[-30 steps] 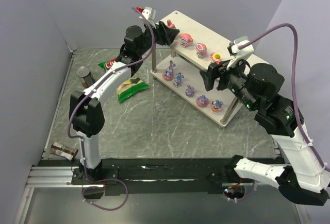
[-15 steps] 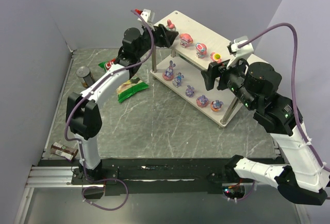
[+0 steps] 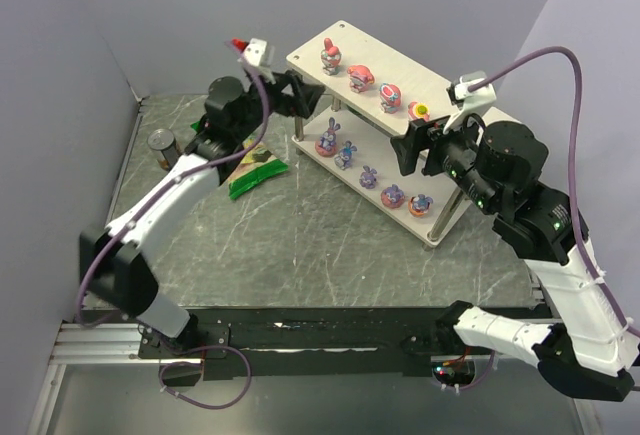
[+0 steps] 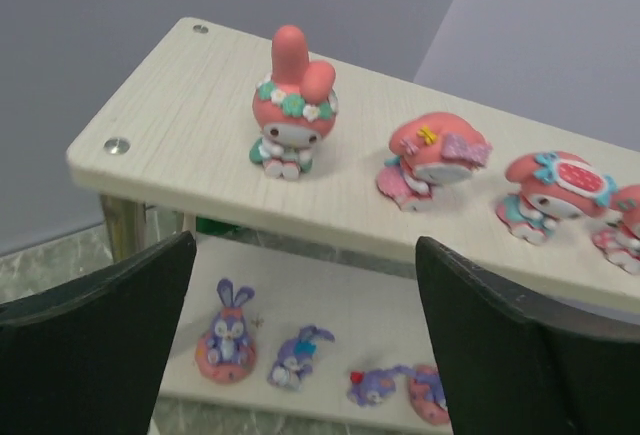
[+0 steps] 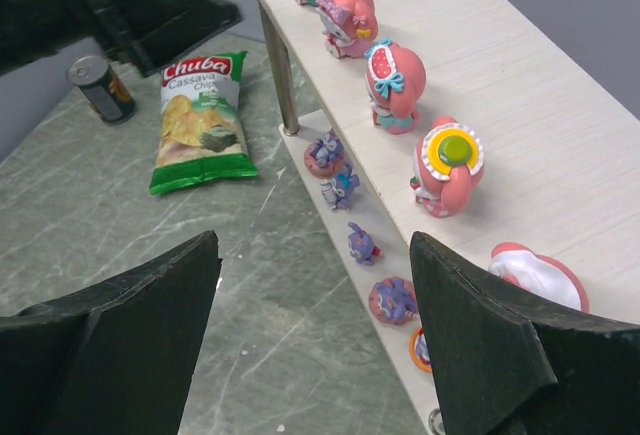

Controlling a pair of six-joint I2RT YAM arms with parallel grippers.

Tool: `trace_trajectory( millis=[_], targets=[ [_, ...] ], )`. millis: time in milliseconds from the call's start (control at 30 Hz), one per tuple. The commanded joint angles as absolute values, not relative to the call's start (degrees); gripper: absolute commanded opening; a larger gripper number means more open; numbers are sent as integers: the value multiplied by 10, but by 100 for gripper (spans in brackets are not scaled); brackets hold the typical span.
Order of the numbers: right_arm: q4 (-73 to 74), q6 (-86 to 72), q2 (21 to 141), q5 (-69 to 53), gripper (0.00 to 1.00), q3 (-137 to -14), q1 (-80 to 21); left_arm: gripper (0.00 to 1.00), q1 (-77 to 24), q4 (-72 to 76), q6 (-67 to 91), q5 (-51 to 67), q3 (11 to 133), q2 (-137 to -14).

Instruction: Place and organize the plastic toys onto the shelf

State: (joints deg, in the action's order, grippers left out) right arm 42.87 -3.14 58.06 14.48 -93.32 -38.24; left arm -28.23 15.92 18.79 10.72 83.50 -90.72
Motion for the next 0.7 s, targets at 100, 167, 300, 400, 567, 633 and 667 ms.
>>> trace_trajectory(
  millis=[100, 167, 300, 400, 567, 633, 667],
  targets=[
    [371, -34, 541, 120, 84, -882, -377, 96, -284, 14, 194, 31, 737, -718],
    [367, -27, 537, 133, 84, -874, -377, 96, -284, -14, 211, 2, 712, -664],
    [356, -18, 522, 161, 84, -867, -377, 96, -284, -54, 239, -25, 669, -567],
    [352, -17, 508, 185, 84, -870, -377, 96, -284, -79, 254, -48, 643, -495],
    [370, -31, 491, 198, 85, -878, -376, 96, -284, -165, 257, -80, 656, -432],
    [377, -36, 488, 198, 85, -878, -377, 96, -284, -183, 253, -83, 663, -421],
    [382, -41, 488, 197, 85, -878, -376, 96, -284, -190, 253, -85, 665, -418]
  ],
)
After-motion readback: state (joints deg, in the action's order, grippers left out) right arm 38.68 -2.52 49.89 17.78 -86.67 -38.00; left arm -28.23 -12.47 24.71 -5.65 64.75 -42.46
